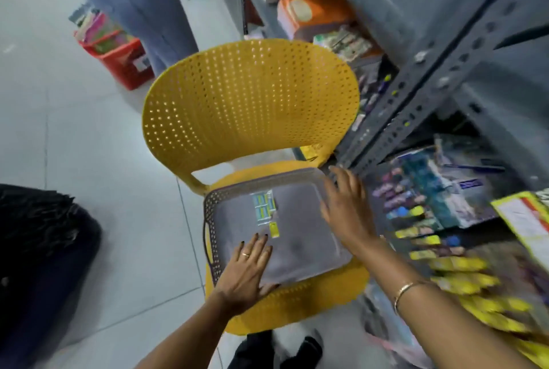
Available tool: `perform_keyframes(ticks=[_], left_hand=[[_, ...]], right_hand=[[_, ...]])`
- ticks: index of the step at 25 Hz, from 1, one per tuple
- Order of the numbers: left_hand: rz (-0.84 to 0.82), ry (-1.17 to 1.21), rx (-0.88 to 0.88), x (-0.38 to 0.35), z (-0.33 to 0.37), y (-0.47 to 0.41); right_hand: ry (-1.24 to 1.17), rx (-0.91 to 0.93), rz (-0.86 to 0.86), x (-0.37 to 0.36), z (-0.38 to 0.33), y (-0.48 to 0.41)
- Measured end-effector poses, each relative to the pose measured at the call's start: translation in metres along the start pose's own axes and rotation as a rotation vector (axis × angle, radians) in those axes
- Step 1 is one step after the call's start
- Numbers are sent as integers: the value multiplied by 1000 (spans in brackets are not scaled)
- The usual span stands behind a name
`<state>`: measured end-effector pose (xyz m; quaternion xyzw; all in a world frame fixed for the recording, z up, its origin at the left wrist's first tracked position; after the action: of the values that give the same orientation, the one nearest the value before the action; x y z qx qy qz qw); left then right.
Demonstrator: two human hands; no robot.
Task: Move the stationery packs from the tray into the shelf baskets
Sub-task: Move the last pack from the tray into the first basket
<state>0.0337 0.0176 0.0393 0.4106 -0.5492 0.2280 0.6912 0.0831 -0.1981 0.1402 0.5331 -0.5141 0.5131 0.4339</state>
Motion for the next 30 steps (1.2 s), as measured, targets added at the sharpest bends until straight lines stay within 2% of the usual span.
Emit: perform_keyframes(ticks=[3,7,10,18,25,30], left_hand=[[-53,31,8,-45,-15,5],[-97,51,48,-84,-27,11],[-98,94,73,-95,-28,12],[-31,136,70,-102,-30,10],[-38,154,74,-107,-29,11],[-14,138,69,-108,-27,11]], right_hand=[[-93,51,-271,-81,-16,3],[-126,181,-426,-152,-32,-6],[-111,301,-468,-184,-44,-23],[210,705,-497,-215,-59,-80],[178,640,-555,-210,-38,-71],[43,593,-567,-207,-28,-62]])
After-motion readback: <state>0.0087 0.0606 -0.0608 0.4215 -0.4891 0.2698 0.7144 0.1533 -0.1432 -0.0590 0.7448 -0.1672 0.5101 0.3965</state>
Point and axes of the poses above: each hand's wrist, its own y-axis away from the middle knuckle, its own x-axis out of the back of the hand, z = x × y, the point moved 2 cm from there along -y, towards the middle knuckle, and after that the axes turned 8 degrees about x, right-handed, at the moved point
